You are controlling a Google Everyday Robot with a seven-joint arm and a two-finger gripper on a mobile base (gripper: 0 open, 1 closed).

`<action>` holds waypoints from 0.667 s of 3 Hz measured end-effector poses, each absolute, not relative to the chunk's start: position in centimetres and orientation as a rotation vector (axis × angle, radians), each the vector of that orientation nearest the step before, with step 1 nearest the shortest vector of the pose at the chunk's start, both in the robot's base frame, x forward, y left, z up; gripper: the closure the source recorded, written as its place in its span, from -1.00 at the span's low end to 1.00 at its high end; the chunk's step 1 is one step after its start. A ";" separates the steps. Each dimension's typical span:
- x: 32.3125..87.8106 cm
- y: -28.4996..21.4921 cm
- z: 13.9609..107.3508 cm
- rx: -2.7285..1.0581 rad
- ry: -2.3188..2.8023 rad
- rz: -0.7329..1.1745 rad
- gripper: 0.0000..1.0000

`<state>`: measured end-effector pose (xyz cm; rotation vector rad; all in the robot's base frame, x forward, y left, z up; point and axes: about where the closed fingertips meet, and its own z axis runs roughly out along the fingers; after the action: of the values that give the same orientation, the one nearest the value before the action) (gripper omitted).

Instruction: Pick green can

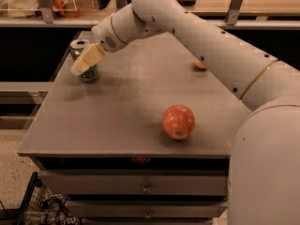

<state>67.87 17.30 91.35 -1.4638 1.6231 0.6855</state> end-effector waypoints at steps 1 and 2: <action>67.8 18.2 91.1 -1.476 1.617 0.711 -0.63; 67.8 18.5 91.0 -1.484 1.615 0.730 -0.20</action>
Offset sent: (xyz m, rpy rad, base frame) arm -0.0001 0.0112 -0.0022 0.0146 0.0328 0.0406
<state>67.76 18.51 90.97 -1.4839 1.6149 0.7299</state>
